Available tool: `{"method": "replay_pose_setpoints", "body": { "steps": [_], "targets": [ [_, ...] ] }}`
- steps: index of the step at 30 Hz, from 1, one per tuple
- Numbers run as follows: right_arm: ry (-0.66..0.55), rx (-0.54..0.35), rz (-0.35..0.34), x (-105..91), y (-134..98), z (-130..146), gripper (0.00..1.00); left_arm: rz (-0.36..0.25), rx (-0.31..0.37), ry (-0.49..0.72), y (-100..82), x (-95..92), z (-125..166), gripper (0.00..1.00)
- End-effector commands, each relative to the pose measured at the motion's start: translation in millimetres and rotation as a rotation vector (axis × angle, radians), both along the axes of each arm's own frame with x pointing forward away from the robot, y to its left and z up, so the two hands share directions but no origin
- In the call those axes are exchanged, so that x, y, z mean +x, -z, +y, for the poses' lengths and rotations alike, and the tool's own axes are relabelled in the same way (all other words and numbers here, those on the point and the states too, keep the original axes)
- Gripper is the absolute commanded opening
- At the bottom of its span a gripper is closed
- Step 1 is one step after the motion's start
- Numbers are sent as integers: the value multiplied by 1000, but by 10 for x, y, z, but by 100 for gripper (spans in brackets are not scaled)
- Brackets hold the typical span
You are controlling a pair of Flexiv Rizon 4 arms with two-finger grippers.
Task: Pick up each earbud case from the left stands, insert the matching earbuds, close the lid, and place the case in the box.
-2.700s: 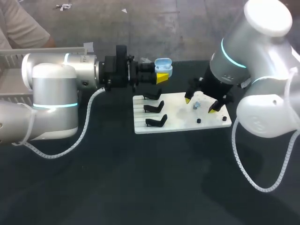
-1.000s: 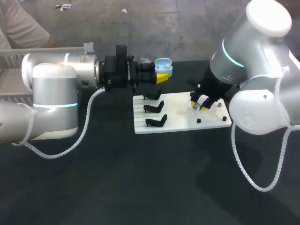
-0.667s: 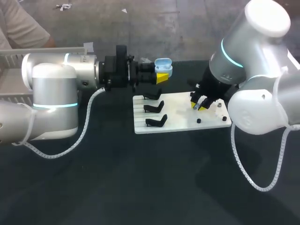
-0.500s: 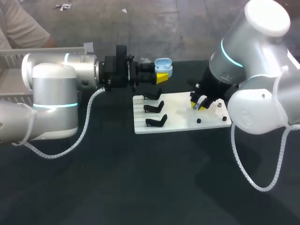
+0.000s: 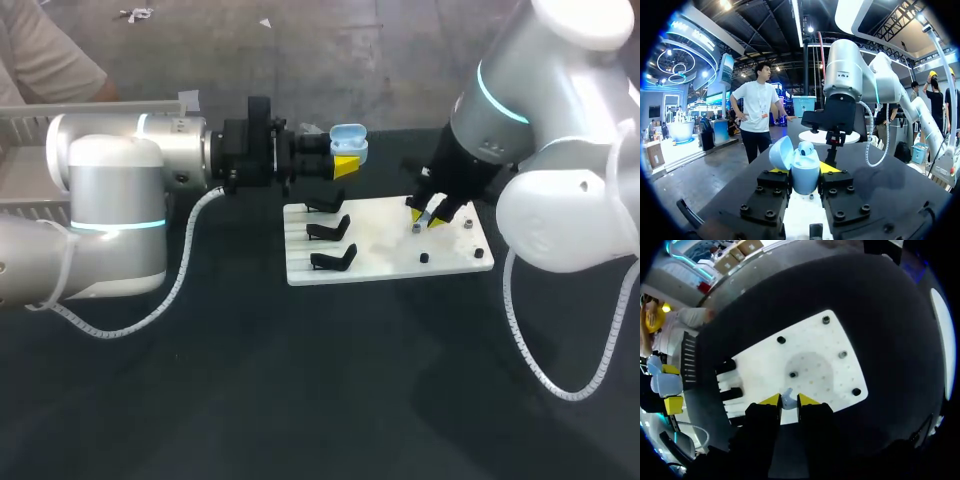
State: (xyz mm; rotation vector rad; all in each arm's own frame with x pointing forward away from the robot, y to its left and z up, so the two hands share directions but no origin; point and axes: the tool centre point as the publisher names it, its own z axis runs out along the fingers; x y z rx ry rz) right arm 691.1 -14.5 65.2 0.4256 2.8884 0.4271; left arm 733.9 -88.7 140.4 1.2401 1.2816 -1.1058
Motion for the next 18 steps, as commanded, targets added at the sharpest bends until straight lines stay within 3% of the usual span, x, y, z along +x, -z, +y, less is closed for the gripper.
{"method": "replay_pose_setpoints", "body": {
  "steps": [1,11,18],
  "targets": [
    [-37,-34,24,-138,-262,9,0,-5,-5,-5,9,-17,4,0],
    [-190,-77,61,-454,-729,177,0,-5,-5,-5,9,-17,4,0],
    [-302,-92,43,-482,-1040,384,0,-5,-5,-5,9,-17,4,0]
  ]
}}
